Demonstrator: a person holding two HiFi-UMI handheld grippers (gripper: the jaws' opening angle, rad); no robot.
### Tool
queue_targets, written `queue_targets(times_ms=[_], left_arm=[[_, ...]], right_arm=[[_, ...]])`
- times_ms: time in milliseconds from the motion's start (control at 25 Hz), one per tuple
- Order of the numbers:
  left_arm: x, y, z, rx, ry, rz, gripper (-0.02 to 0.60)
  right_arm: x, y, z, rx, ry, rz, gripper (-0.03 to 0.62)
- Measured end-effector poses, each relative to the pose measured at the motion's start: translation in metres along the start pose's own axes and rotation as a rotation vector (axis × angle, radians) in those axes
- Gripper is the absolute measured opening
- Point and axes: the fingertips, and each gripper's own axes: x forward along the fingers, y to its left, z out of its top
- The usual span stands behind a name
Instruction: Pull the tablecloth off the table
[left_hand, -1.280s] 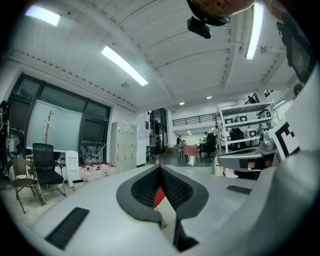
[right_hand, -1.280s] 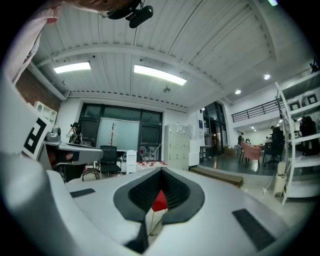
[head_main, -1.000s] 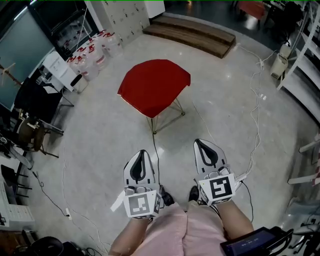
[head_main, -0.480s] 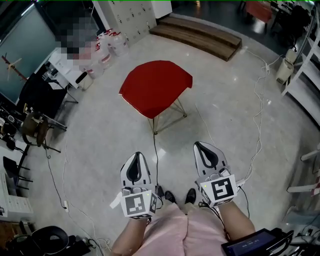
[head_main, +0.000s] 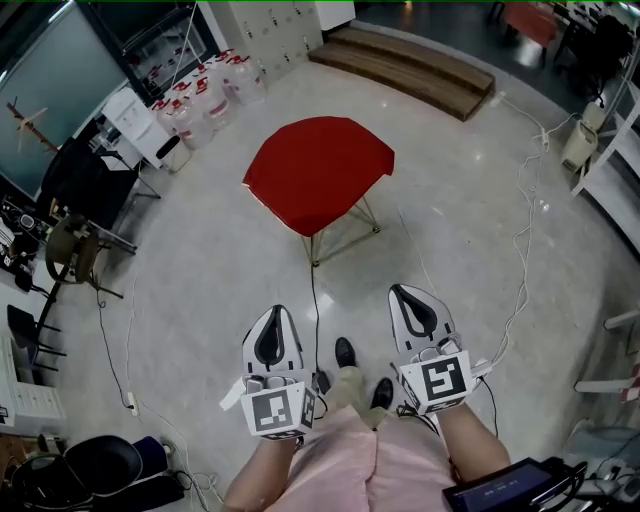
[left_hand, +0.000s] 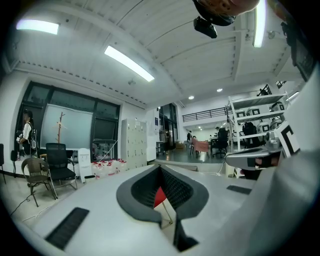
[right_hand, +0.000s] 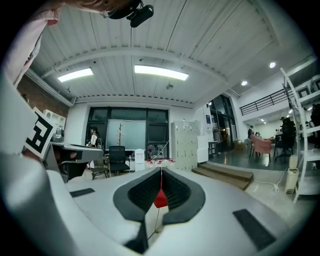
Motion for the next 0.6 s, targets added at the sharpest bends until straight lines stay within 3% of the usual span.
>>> queue_targets(times_ms=[240,600], left_arm=[[0.038,0.006,-0.009,-0.008,0.006,-0.009,0.023],[0.124,0.055,-0.007,-0.007,0.007,-0.003,0.023]], right_arm=[[0.036,-0.018,-0.007,-0.004,0.022,-0.003,0.018],[0.132,-0.034,-0.004,-0.008,0.031,-0.004,0.017]])
